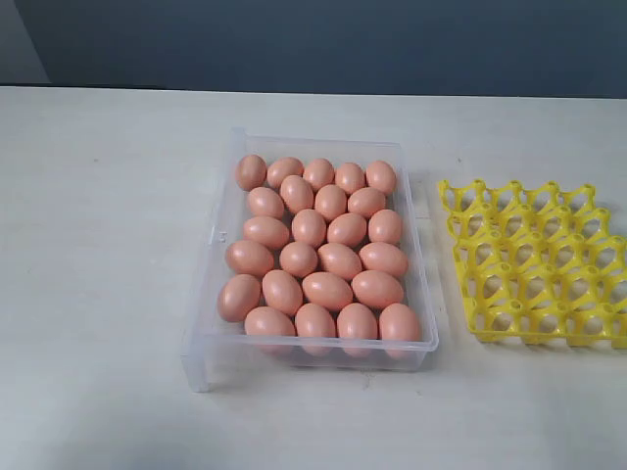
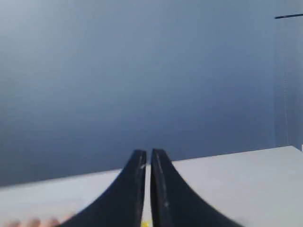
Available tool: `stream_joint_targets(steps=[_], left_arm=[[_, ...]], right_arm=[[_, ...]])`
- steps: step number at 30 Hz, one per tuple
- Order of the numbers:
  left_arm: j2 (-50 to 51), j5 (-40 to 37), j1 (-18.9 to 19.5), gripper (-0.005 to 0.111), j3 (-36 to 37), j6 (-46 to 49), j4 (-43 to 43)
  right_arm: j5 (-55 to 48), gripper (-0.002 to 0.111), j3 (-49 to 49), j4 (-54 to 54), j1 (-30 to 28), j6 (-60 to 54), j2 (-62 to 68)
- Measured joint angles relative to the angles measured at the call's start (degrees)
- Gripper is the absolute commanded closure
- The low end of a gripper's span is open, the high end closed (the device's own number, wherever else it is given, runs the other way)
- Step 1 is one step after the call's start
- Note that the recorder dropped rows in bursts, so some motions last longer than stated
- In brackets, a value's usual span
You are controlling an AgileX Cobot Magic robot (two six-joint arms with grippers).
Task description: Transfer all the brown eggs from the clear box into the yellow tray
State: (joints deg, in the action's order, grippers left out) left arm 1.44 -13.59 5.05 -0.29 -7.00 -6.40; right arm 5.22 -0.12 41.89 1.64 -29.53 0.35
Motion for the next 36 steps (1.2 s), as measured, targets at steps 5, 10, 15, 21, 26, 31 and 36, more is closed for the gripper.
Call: stream_joint_targets(steps=[5, 10, 15, 21, 26, 31, 36], left_arm=[[0.0, 0.0, 0.0, 0.095, 0.0, 0.0, 0.0], [0.0, 0.0, 0.0, 0.095, 0.0, 0.0, 0.0], [0.0, 0.0, 0.0, 0.095, 0.0, 0.0, 0.0], [0.0, 0.0, 0.0, 0.095, 0.0, 0.0, 0.0], [0.0, 0.0, 0.0, 0.095, 0.0, 0.0, 0.0], [0.0, 0.0, 0.0, 0.095, 0.0, 0.0, 0.0], [0.0, 0.0, 0.0, 0.095, 0.0, 0.0, 0.0]], right_arm=[[5.6, 0.103, 0.0, 15.6, 0.0, 2.7, -0.1], [0.7, 0.103, 0.0, 22.6, 0.0, 5.8, -0.1], [-4.7, 0.103, 0.0, 23.4, 0.0, 6.4, -0.1], [-6.7, 0.103, 0.0, 26.9, 0.0, 8.2, -0.1], [-9.7, 0.103, 0.0, 30.8, 0.0, 7.2, -0.1], [-13.6, 0.103, -8.0, 30.7, 0.0, -5.1, 1.5], [-20.3, 0.102, -22.8, 30.7, 0.0, -22.0, 14.7]])
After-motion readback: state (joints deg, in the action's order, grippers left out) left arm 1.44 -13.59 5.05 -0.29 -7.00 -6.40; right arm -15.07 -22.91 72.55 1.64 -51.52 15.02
